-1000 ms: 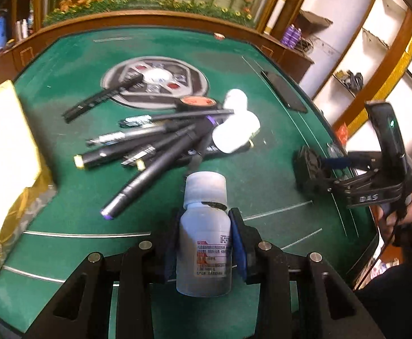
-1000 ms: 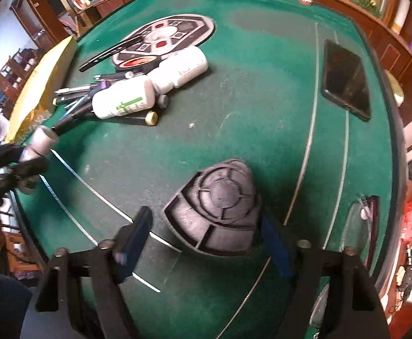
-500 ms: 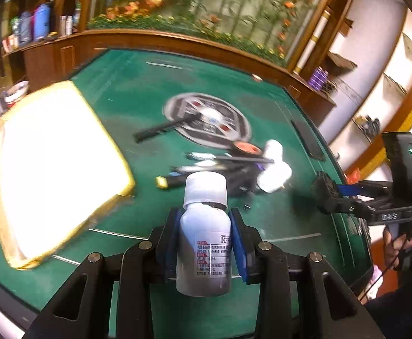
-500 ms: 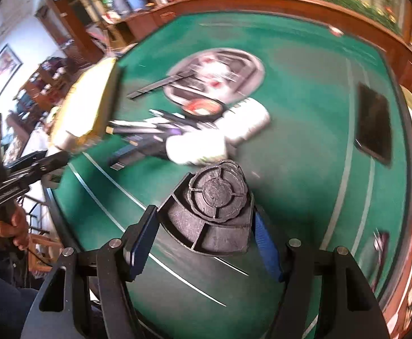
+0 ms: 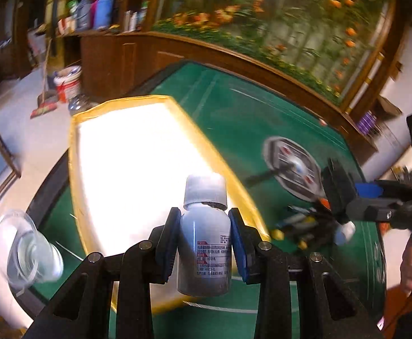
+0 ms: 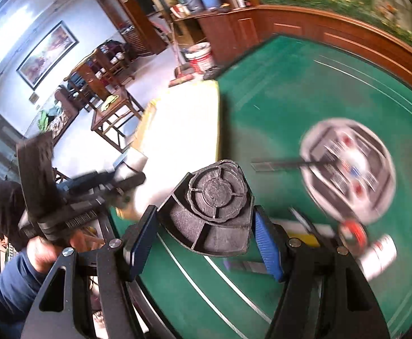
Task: Organize rigid objects
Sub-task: 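Carry the white bottle and black cap into the tray with both grippers, then open both grippers in the tray and withdraw toward the spilled items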
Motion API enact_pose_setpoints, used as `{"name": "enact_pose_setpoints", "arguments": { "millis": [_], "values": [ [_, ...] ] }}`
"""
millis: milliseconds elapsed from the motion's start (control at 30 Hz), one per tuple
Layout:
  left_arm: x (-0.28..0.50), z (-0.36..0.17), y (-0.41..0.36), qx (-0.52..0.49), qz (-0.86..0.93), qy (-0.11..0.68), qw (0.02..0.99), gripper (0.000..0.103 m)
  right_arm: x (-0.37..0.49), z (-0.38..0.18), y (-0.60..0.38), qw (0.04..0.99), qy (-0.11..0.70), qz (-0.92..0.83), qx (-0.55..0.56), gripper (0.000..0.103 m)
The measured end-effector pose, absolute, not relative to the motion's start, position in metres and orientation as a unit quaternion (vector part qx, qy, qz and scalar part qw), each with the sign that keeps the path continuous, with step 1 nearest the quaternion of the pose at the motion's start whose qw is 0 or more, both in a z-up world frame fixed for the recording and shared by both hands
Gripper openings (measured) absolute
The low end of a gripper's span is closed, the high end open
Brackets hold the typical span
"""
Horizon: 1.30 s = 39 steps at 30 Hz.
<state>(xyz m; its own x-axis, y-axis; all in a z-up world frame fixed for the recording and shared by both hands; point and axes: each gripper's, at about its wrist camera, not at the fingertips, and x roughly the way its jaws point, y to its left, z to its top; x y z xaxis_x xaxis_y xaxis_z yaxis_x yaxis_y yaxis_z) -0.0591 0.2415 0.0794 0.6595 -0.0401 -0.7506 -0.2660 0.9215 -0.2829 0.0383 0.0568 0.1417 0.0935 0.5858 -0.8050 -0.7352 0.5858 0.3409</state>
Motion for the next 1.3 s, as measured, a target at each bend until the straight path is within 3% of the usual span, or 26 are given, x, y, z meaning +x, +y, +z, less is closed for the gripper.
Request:
{"name": "enact_pose_setpoints", "arguments": {
  "millis": [400, 867, 933, 967, 1000, 1300],
  "values": [
    [-0.01, 0.035, 0.319, -0.245, 0.14, 0.433, 0.856, 0.036, 0.112, 0.095, 0.245, 0.724, 0.518, 0.442, -0.114, 0.066],
    [-0.004, 0.025, 0.332, -0.251, 0.159, 0.43, 0.853, 0.037, 0.137, 0.048, 0.319, 0.72, 0.529, 0.423, -0.153, 0.066],
    [-0.004, 0.027, 0.329, -0.25, 0.158, 0.426, 0.855, 0.046, 0.136, 0.044, 0.319, 0.72, 0.53, 0.421, -0.155, 0.066],
    [-0.004, 0.027, 0.33, -0.254, 0.159, 0.426, 0.854, 0.063, 0.135, 0.044, 0.319, 0.722, 0.528, 0.419, -0.156, 0.066],
    [-0.005, 0.027, 0.331, -0.258, 0.159, 0.423, 0.854, 0.071, 0.136, 0.042, 0.318, 0.72, 0.529, 0.421, -0.155, 0.067],
    [-0.023, 0.047, 0.322, -0.274, 0.144, 0.404, 0.861, 0.073, 0.128, 0.076, 0.276, 0.722, 0.512, 0.45, -0.117, 0.067]
  ]
}}
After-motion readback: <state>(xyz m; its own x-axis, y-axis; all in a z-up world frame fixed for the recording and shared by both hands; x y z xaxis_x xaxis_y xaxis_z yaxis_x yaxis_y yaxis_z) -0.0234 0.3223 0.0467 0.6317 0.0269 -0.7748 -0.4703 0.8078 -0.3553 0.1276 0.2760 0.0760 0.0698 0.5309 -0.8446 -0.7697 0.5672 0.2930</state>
